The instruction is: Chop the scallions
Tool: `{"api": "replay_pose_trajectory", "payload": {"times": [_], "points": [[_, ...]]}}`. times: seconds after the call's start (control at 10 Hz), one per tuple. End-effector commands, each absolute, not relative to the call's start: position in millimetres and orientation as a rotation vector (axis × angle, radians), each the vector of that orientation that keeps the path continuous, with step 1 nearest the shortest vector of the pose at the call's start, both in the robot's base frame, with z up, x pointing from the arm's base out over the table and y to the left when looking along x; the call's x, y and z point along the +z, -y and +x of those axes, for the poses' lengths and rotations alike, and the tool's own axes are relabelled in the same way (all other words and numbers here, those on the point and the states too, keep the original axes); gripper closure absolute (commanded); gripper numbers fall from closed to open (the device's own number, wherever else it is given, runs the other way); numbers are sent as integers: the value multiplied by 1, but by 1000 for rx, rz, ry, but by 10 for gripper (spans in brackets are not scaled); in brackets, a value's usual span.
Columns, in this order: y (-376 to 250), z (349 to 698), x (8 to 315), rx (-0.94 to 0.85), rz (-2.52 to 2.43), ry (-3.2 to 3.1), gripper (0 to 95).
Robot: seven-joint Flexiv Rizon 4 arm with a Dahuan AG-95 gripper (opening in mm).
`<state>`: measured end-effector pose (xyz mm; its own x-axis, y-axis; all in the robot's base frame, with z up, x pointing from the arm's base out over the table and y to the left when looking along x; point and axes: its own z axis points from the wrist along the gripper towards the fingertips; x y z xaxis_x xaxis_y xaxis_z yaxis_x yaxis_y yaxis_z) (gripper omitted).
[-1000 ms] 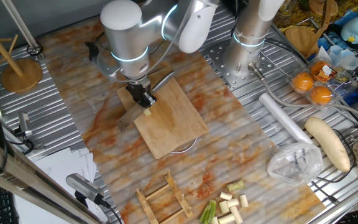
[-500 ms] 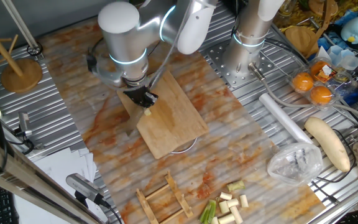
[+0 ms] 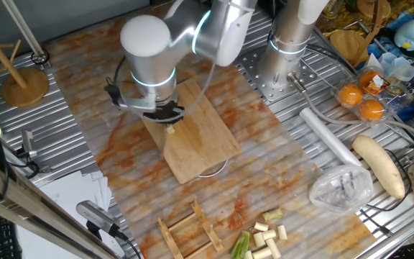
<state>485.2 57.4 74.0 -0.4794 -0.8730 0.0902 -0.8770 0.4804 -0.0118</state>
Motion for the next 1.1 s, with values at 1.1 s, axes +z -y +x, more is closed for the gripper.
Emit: {"api": "replay_pose_trajectory", "payload": {"times": [1.1], "points": [[-57,484,76,49,2053,2341,950]]}}
